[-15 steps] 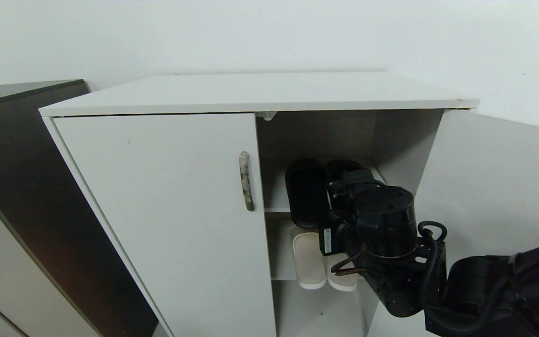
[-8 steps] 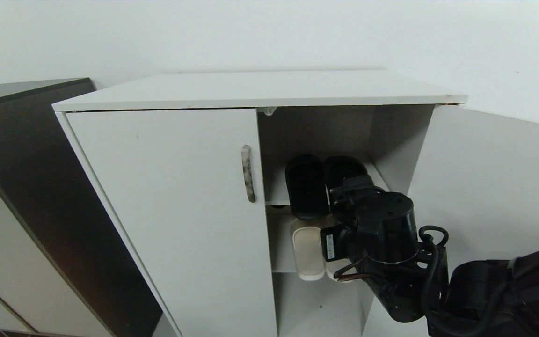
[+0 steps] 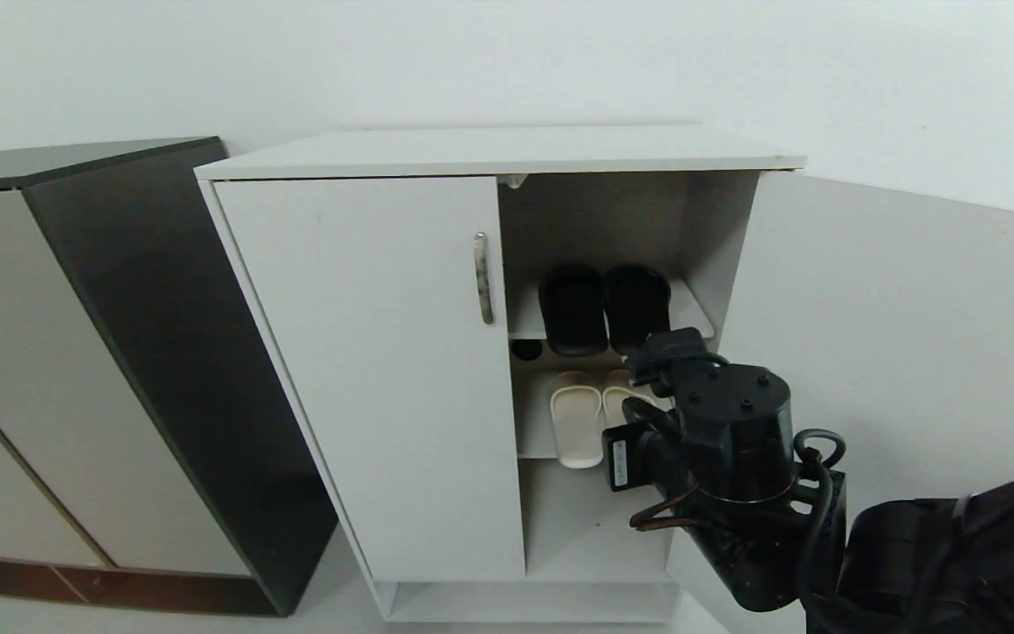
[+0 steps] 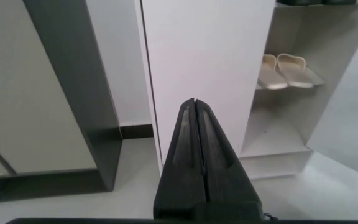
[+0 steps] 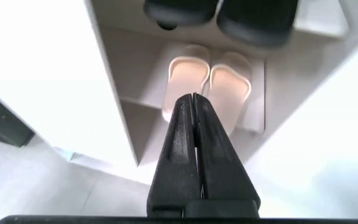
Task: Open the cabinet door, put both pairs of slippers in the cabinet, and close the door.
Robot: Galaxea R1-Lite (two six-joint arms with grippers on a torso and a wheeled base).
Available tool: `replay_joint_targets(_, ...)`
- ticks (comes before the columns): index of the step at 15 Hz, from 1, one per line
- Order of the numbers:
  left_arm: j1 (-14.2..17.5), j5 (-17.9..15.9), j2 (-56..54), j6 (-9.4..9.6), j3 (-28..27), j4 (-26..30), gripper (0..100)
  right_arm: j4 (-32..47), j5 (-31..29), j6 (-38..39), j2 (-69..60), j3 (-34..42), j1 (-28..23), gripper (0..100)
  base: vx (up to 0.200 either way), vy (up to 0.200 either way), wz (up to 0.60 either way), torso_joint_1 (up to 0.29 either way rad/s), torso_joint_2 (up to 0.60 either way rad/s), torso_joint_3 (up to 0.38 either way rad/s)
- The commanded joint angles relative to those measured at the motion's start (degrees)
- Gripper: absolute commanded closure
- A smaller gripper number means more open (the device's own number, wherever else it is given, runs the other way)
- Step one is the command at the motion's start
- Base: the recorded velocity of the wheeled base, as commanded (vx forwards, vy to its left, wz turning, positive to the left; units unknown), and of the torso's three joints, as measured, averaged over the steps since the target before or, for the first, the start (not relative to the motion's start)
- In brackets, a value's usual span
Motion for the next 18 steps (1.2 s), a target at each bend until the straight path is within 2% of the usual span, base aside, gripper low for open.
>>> replay_joint_targets(1, 0.0, 0.0, 0.1, -0.01, 0.0, 0.0, 100, -0.6, 0.1, 0.0, 0.1, 0.2, 0.1, 100, -0.2, 0.0, 0.0, 0.007, 0.0, 0.002)
replay_joint_targets(6, 0.0, -0.1, 0.1, -0.01, 0.0, 0.1, 100, -3.4, 1.8, -0.5, 0.1, 1.5, 0.0, 100, -0.2, 0.0, 0.0, 0.002, 0.0, 0.0)
replay_joint_targets(7, 0.0, 0.0, 0.1, -0.01, 0.0, 0.0, 100, -6.5, 4.1, -1.0, 0.6, 3.3, -0.2, 100, 0.0, 0.0, 0.0, 0.0, 0.0, 0.0)
replay_joint_targets(9, 0.0, 0.0, 0.0, -0.01, 0.0, 0.0, 100, -8.2, 5.0, -0.9, 0.8, 4.4, -1.1, 100, 0.0, 0.0, 0.0, 0.0, 0.0, 0.0)
replay_joint_targets(18, 0.0, 0.0, 0.0, -0.01, 0.0, 0.0, 100, -9.3, 5.0, -0.8, 3.3, 4.6, -2.3, 100, 0.0, 0.0, 0.0, 0.0, 0.0, 0.0)
